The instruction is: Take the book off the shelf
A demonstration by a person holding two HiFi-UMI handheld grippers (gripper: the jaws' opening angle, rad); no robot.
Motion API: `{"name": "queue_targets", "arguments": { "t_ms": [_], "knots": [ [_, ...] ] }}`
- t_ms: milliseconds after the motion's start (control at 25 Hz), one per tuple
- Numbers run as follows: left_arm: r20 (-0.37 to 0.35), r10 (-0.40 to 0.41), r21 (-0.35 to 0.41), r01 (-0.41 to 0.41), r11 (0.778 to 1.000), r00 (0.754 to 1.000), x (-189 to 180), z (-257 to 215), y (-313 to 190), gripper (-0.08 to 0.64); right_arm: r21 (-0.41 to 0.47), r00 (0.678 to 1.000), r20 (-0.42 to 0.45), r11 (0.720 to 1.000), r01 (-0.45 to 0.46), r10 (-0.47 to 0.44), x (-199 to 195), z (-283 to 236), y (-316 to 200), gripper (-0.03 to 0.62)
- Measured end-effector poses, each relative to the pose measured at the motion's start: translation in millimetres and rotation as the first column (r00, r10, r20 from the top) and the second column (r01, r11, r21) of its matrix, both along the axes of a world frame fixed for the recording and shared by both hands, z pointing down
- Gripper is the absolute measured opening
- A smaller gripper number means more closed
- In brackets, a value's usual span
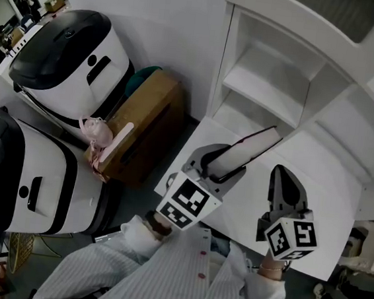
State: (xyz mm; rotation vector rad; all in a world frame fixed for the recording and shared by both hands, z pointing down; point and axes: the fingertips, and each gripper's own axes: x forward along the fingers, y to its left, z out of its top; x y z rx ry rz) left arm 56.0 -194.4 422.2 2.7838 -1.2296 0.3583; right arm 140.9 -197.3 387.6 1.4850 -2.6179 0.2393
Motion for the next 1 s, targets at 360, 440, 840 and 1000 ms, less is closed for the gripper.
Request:
{"name": "queue_targets", "arguments": {
  "t_ms": [360, 440, 840, 1000],
  "knots": [
    [-0.004, 0.018, 0.008, -0.018, 1.0, 1.0, 5, -4, -12, 0.23, -0.001, 1.0, -0.006, 1.0, -0.019, 0.019, 6, -2, -9, 0.014],
    [-0.005, 0.023, 0.008, -0.023, 1.0, 1.0, 7, -4, -14, 0.23, -0.002, 1.0, -0.009, 1.0, -0.023, 0.023, 7, -2, -10, 0.014],
    [-0.002, 0.051, 0.001, -0.051, 0.999, 0.999, 15, -3, -14, 0.23, -0.001, 0.999, -0.025, 1.0, -0.023, 0.023, 7, -3, -11, 0.014],
    [0.0, 0.051, -0.002, -0.051, 0.999, 0.999, 14, -2, -14, 0.23, -0.007, 0.999, -0.021, 1.0, -0.027, 0.027, 7, -2, -10, 0.014]
  ]
}}
